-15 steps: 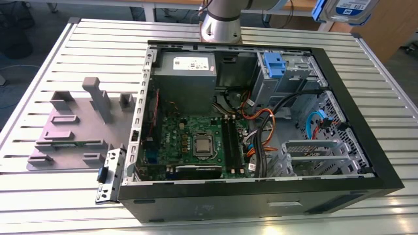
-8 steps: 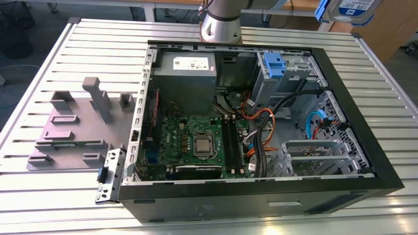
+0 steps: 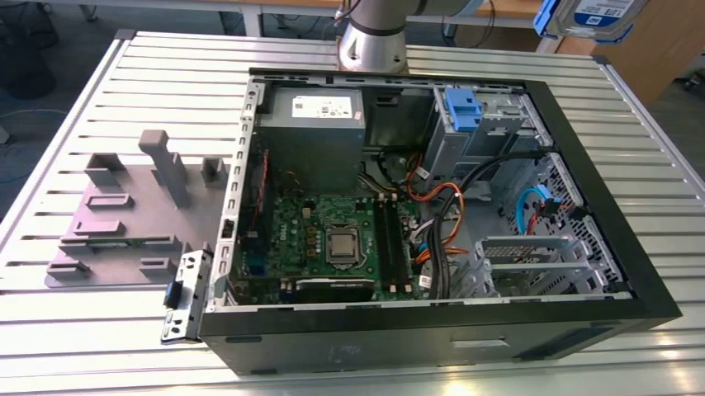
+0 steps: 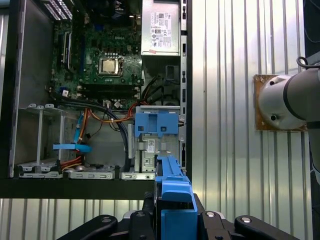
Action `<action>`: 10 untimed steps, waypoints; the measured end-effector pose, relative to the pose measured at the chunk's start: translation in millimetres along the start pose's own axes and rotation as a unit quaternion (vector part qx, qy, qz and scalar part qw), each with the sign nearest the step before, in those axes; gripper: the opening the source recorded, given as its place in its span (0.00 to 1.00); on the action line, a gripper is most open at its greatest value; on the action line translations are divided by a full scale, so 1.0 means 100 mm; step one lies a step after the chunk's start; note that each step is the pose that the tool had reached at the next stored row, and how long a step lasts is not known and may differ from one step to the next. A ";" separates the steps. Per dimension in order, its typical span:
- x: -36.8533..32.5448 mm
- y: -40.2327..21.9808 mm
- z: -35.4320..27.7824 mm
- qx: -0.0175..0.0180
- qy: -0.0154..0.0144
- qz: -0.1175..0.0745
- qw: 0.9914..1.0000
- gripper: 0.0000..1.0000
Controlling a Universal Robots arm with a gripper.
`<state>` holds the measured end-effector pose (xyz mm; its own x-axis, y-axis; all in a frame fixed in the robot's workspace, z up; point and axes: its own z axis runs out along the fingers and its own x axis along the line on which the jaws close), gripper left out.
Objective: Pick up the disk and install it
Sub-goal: 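Pick up the disk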
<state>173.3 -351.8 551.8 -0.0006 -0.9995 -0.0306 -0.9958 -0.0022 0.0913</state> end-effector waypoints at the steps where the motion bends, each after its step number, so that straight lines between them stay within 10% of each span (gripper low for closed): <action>1: 0.000 0.000 0.000 0.000 0.000 0.000 1.000 0.37; 10: 0.060 0.007 0.002 0.000 0.000 0.000 1.000 0.37</action>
<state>172.6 -357.7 551.5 -0.0004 -0.9995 -0.0307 -0.9958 -0.0024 0.0913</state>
